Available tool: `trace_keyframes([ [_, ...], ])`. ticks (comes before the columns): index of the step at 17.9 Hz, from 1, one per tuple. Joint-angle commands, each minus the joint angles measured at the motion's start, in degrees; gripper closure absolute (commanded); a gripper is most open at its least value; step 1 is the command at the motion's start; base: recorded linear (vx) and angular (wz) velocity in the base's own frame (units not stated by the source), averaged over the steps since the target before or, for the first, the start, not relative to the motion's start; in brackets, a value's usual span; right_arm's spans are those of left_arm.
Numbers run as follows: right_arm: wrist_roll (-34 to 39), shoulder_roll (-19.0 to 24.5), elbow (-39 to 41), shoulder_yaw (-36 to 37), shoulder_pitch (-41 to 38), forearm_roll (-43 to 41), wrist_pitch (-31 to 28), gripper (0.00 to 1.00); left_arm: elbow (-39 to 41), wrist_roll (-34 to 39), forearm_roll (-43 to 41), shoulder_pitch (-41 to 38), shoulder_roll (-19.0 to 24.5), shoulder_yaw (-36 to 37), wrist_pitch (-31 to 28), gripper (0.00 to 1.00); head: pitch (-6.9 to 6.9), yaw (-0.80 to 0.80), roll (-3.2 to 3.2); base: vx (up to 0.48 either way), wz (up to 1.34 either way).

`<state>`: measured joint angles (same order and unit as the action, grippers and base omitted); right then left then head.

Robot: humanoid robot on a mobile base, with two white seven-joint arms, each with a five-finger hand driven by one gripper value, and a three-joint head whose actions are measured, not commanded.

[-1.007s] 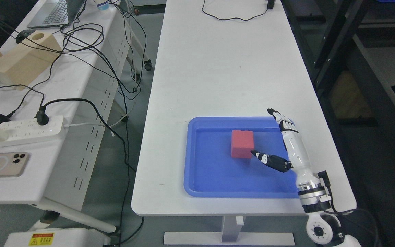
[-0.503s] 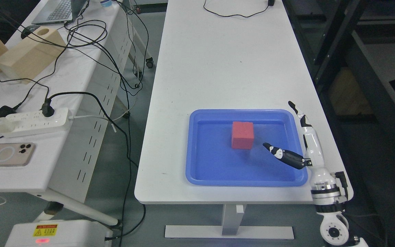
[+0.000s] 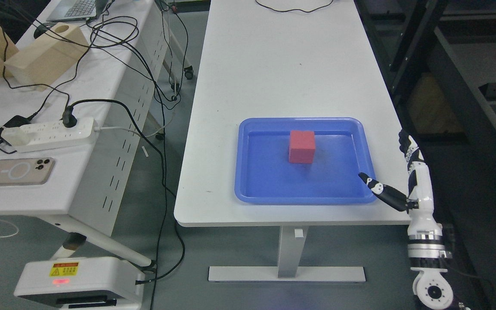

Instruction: Pick pink block from left shelf to tray

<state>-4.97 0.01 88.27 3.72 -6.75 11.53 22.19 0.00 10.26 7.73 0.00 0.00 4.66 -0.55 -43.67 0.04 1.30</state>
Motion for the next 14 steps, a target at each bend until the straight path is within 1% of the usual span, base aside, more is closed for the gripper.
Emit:
trace_keyframes([
  [1, 2.4, -1.0, 0.2, 1.8, -0.5, -8.4, -7.8, 0.01, 1.0, 0.0, 0.0, 1.7, 1.0, 0.0, 0.0, 0.00, 0.00, 0.00, 0.00, -0.181, -0.12],
  [2, 5.3, -1.0, 0.2, 1.8, -0.5, -8.4, -9.0, 0.01, 1.0, 0.0, 0.0, 1.7, 1.0, 0.0, 0.0, 0.00, 0.00, 0.00, 0.00, -0.181, -0.12],
  [4, 10.7, -1.0, 0.2, 1.8, -0.5, -8.4, -9.1, 0.01, 1.0, 0.0, 0.0, 1.7, 1.0, 0.0, 0.0, 0.00, 0.00, 0.00, 0.00, -0.175, -0.12],
  [11, 11.8, -1.0, 0.2, 1.3, -0.2, -8.3, -9.1, 0.01, 1.0, 0.0, 0.0, 1.7, 1.0, 0.0, 0.0, 0.00, 0.00, 0.00, 0.00, -0.161, 0.08],
  [14, 13.6, -1.0, 0.2, 1.3, -0.2, -8.3, -9.2, 0.01, 1.0, 0.0, 0.0, 1.7, 1.0, 0.0, 0.0, 0.00, 0.00, 0.00, 0.00, -0.149, 0.17],
])
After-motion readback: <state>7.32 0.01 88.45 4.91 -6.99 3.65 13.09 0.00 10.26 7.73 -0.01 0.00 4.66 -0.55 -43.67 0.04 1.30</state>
